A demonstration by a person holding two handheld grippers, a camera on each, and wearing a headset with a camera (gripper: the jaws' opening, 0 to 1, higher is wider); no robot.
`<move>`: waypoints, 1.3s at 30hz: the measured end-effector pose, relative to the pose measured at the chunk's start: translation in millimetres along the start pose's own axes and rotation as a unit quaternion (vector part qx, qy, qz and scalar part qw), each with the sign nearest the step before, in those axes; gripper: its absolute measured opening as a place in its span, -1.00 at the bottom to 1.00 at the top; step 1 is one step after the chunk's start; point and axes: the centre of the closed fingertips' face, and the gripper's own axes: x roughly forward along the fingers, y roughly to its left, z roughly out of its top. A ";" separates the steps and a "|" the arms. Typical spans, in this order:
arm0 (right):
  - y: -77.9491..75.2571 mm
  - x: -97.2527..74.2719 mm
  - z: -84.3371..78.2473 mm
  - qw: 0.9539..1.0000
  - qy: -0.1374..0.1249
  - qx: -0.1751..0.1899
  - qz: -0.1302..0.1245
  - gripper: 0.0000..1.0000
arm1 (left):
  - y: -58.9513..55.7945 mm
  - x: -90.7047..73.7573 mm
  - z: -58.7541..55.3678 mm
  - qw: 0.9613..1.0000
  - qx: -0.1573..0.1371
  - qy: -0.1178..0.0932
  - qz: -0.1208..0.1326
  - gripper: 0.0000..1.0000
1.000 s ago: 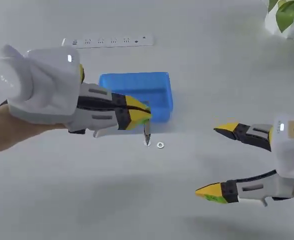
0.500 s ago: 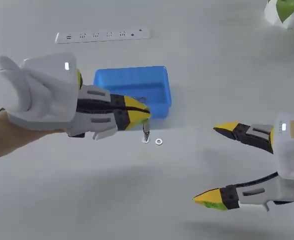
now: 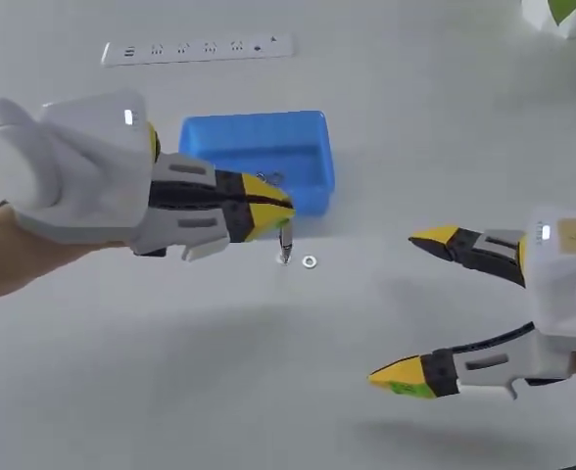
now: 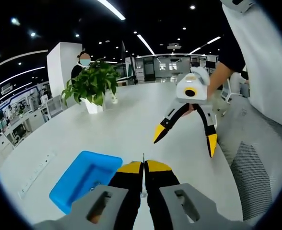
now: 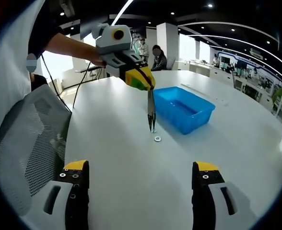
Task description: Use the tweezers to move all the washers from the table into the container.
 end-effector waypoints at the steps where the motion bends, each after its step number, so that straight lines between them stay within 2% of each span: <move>1: 0.8 0.1 -0.3 1.000 0.000 0.003 0.001 0.78 | -0.4 0.4 -1.0 1.000 -0.003 0.000 0.000 -0.91; 8: 0.6 0.0 -2.5 1.000 0.003 0.007 0.002 0.77 | -0.9 -0.5 -2.0 1.000 -0.009 -0.003 0.002 -0.91; 11: 0.7 1.5 -2.0 1.000 0.004 0.007 0.003 0.76 | -2.8 -2.9 -2.8 1.000 -0.005 0.002 0.000 -0.91; 18: -2.5 12.1 10.7 1.000 -0.004 -0.001 0.015 0.74 | -3.7 -5.5 -4.7 1.000 -0.017 0.003 0.000 -0.91; 22: -5.6 21.7 29.5 0.999 -0.023 -0.008 0.027 0.63 | -3.7 -4.4 -4.5 1.000 -0.023 0.000 0.001 -0.91; 25: -2.9 31.6 45.1 0.998 -0.032 -0.027 0.044 0.54 | -5.4 -3.6 -4.0 1.000 -0.019 -0.001 -0.004 -0.91; 27: 1.2 38.6 54.3 0.996 -0.039 -0.042 0.063 0.38 | -5.4 -3.6 -4.0 1.000 -0.017 0.000 -0.004 -0.91; 29: 1.5 44.0 58.3 0.996 -0.040 -0.055 0.066 0.10 | -5.2 -3.9 -4.4 1.000 -0.018 -0.001 -0.004 -0.91; 31: 3.2 52.4 58.4 0.994 -0.030 -0.068 0.080 0.00 | -4.5 -4.6 -4.9 1.000 -0.021 -0.002 -0.004 -0.91; 34: 3.3 64.1 57.1 0.991 -0.012 -0.093 0.092 -0.01 | -4.1 -5.2 -5.3 1.000 -0.023 -0.002 -0.005 -0.91; 37: 3.1 75.2 56.6 0.990 -0.001 -0.099 0.101 -0.03 | -5.1 -5.4 -5.2 1.000 -0.022 -0.003 -0.007 -0.91; 39: 4.5 81.1 55.2 0.988 0.008 -0.102 0.113 -0.11 | -5.9 -5.3 -5.0 1.000 -0.020 -0.002 -0.009 -0.91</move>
